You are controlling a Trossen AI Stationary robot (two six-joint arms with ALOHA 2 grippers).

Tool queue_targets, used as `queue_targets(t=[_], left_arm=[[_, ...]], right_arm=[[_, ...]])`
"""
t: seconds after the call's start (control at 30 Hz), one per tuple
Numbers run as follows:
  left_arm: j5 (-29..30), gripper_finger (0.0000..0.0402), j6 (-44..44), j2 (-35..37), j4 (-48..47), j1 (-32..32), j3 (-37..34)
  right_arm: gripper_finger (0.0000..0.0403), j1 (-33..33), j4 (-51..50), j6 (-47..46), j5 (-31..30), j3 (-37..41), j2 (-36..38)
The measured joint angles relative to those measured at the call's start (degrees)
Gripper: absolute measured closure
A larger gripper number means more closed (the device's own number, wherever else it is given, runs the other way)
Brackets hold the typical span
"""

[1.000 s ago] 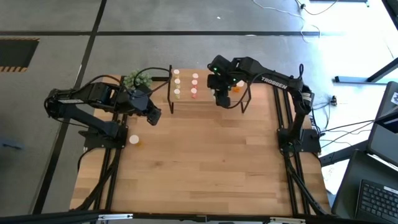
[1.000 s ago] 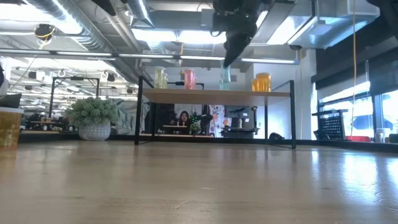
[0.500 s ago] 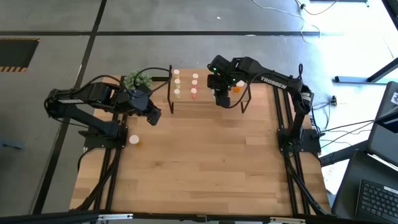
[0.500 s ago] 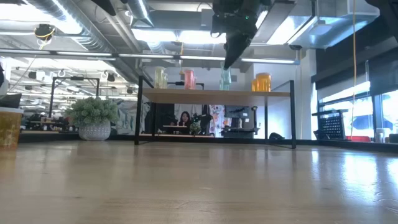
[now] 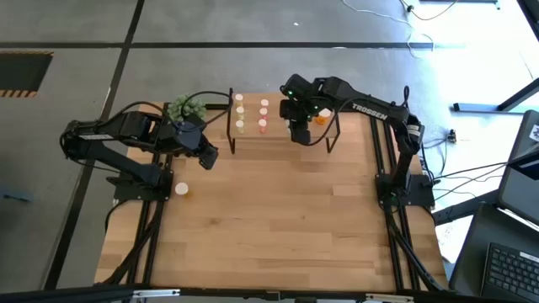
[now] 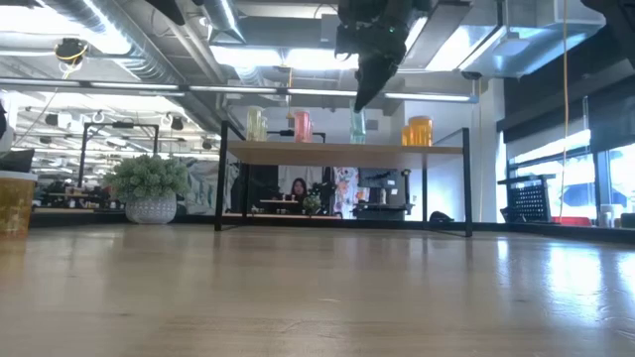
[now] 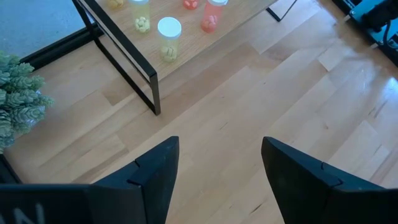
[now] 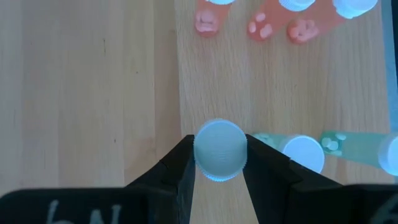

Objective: Pick and place medicine bottles onto shelf by color
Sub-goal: Put the blue pill bottle on the shelf aligned with the other blue pill bottles

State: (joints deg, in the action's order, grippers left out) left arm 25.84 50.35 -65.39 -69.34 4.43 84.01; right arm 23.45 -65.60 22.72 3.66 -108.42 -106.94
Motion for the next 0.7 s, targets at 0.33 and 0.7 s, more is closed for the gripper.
queue_targets(t=[0.33,0.7], left_arm=[[0.0,0.0175,0.0,0.0,0.0,0.0,0.0],[0.0,0.0176,0.0,0.0,0.0,0.0,0.0]], right_arm=[[0.0282,0.1,0.4,0.0,0.0,0.5,0.0],[0.0282,0.0,4.3,0.0,0.1,5.6,0.4]])
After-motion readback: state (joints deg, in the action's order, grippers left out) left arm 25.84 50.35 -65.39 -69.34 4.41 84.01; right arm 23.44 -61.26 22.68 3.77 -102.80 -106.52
